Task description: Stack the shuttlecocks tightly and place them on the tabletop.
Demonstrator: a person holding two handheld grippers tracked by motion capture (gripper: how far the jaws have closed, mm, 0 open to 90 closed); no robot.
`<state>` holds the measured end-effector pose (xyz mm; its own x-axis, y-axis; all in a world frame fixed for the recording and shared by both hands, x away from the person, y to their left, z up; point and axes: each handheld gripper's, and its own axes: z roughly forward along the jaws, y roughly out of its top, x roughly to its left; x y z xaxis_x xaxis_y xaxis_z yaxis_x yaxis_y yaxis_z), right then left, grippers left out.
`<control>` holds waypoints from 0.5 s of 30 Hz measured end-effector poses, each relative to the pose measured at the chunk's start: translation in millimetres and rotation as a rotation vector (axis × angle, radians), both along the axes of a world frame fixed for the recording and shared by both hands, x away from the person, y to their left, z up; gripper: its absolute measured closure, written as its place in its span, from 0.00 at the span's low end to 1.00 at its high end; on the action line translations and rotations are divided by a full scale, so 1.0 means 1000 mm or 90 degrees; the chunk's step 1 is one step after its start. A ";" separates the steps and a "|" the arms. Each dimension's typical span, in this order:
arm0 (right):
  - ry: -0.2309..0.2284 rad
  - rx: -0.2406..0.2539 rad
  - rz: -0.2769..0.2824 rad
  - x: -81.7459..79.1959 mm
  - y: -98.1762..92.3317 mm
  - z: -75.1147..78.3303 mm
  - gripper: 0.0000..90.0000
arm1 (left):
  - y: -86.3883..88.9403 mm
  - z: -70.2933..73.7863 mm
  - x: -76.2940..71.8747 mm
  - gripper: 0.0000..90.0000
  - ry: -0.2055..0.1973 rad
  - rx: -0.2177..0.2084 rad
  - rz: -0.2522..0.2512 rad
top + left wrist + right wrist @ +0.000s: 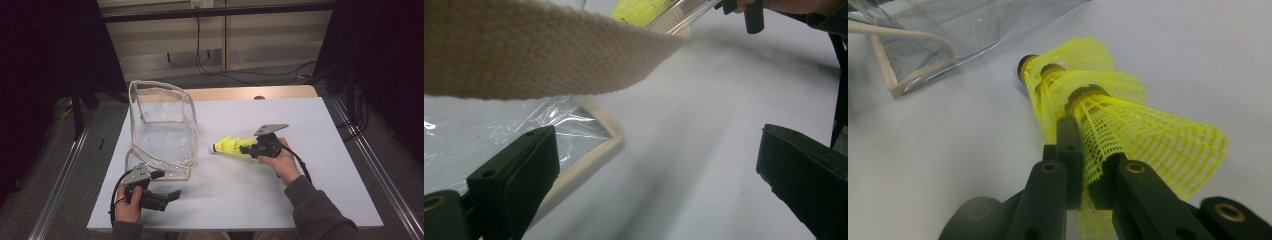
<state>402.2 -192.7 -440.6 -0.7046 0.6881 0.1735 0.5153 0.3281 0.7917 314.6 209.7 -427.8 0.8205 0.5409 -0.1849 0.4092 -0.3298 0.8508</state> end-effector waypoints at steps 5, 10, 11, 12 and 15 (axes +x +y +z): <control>-0.001 -0.001 0.001 0.001 0.001 0.000 0.96 | 0.000 0.000 0.000 0.04 0.000 0.000 0.001; 0.004 -0.002 -0.001 0.002 0.001 -0.001 0.96 | 0.000 0.000 0.000 0.04 0.003 0.001 -0.001; 0.002 -0.001 -0.002 0.003 0.001 -0.001 0.96 | 0.000 0.000 0.000 0.04 0.002 0.001 -0.001; 0.003 -0.001 -0.002 0.003 0.000 -0.001 0.96 | 0.000 0.000 0.000 0.04 0.002 0.001 -0.001; 0.005 -0.001 -0.002 0.003 0.001 0.000 0.96 | 0.000 0.000 0.000 0.04 0.001 0.001 -0.001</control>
